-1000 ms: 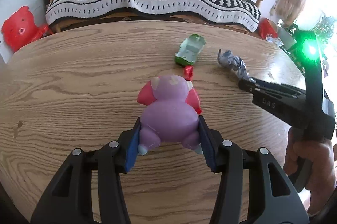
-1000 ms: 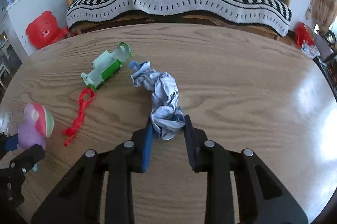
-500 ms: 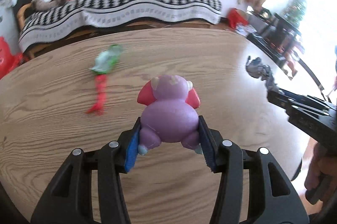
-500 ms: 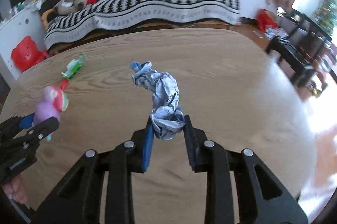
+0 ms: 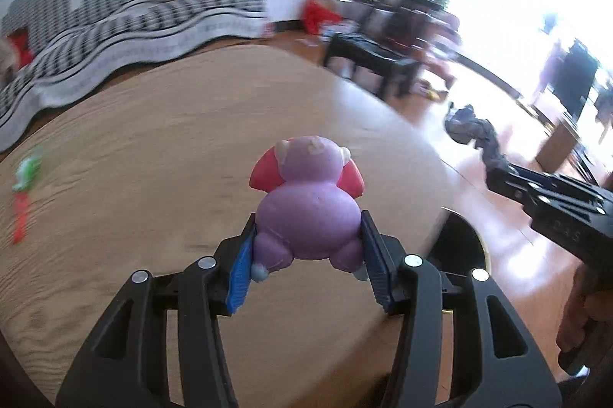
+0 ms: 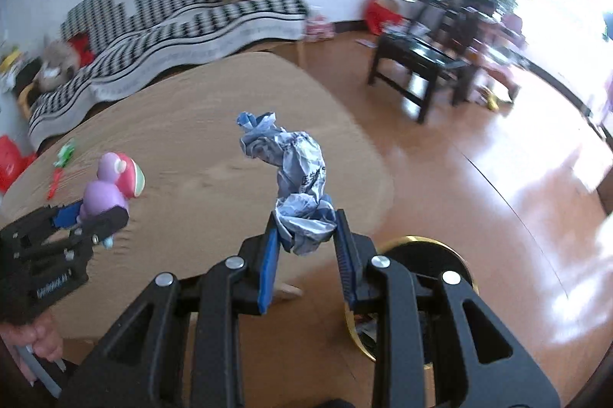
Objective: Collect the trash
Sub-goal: 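Carry both items to the black bin and open both tools to drop them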
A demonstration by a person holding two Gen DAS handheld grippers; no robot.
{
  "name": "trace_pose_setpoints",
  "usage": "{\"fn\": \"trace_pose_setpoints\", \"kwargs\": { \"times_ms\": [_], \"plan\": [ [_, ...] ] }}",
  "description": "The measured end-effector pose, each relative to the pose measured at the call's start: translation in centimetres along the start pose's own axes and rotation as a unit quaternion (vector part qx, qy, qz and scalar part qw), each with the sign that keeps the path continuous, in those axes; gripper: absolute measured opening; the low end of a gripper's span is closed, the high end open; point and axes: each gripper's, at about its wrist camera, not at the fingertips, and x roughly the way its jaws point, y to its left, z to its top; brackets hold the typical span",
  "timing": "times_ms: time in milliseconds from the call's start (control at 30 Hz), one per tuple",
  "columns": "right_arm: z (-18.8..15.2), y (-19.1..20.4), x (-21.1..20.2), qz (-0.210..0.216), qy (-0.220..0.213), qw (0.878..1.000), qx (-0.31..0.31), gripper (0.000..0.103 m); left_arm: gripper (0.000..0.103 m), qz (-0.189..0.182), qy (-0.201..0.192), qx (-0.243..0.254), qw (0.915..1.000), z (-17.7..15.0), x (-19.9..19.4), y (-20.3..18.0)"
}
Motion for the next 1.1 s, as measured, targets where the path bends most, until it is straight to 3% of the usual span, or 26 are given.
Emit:
{"fn": "trace_pose_setpoints", "kwargs": {
  "times_ms": [133,300,600,1100],
  "plan": [
    [-2.0,-6.2,-0.9,-0.016,0.009,0.999,0.051,0.028,0.05,-0.046,0.008,0.054,0.9974,-1.1,1.7,-6.7],
    [-3.6,-11.0,-0.7,-0.032,0.018,0.995,0.093,0.028,0.05,-0.084,0.029,0.1,0.9911,-3.1,4.4,-12.7],
    [-4.9,-15.1,1.2,-0.049,0.053,0.988,0.138,0.028,0.05,-0.109,0.075,0.117,0.9843,-4.9,9.3,-16.2],
    [-5.4,-17.0,1.9,-0.058,0.063,0.985,0.151,0.028,0.05,-0.125,0.09,0.11,0.9819,-4.1,12.4,-18.2]
  ]
}}
